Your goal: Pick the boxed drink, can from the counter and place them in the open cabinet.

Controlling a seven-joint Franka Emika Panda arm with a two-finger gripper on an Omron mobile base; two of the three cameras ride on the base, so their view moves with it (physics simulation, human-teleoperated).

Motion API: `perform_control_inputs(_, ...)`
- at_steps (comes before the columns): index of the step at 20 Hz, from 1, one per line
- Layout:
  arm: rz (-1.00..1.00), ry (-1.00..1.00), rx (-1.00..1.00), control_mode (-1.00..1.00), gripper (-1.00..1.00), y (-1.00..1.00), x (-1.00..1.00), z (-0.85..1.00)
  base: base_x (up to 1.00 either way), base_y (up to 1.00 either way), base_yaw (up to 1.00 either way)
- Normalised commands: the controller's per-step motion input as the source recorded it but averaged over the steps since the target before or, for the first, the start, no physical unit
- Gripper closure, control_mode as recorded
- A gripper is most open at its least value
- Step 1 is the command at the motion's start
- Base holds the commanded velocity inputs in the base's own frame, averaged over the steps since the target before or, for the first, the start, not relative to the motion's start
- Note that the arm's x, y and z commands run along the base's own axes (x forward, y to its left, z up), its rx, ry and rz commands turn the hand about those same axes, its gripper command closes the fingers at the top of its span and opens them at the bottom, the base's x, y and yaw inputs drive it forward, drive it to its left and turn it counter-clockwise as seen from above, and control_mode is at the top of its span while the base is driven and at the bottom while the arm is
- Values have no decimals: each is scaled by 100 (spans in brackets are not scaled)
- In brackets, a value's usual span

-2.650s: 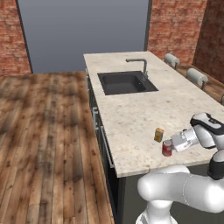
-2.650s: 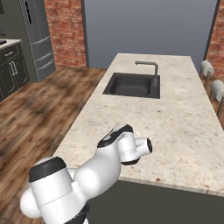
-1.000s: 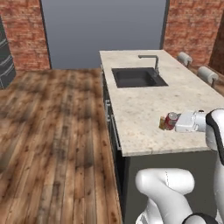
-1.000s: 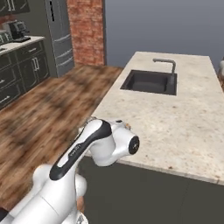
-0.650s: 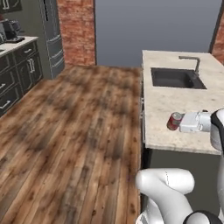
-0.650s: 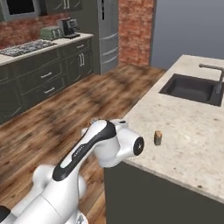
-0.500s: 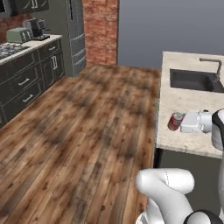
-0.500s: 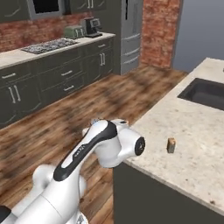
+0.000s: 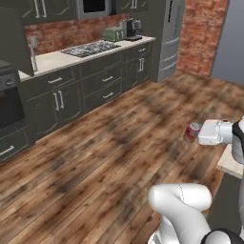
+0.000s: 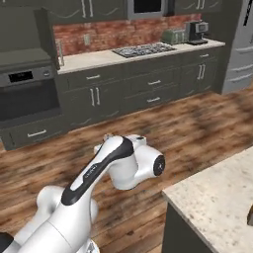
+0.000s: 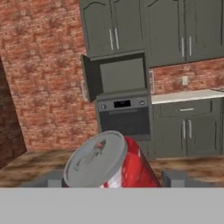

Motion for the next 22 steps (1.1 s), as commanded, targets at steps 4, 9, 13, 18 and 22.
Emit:
perform_control_inputs(4, 0, 0, 0, 100, 100, 0, 0, 0, -5, 11, 70)
perform_control_inputs(9, 0, 0, 0, 100, 100, 0, 0, 0, -6, 7, 67)
perform_control_inputs(13, 0, 0, 0, 100, 100, 0, 0, 0, -8, 3, 57)
perform_control_inputs(18, 0, 0, 0, 100, 100, 0, 0, 0, -5, 0, 40)
perform_control_inputs(22, 0, 0, 0, 100, 100, 0, 0, 0, 40, 0, 0)
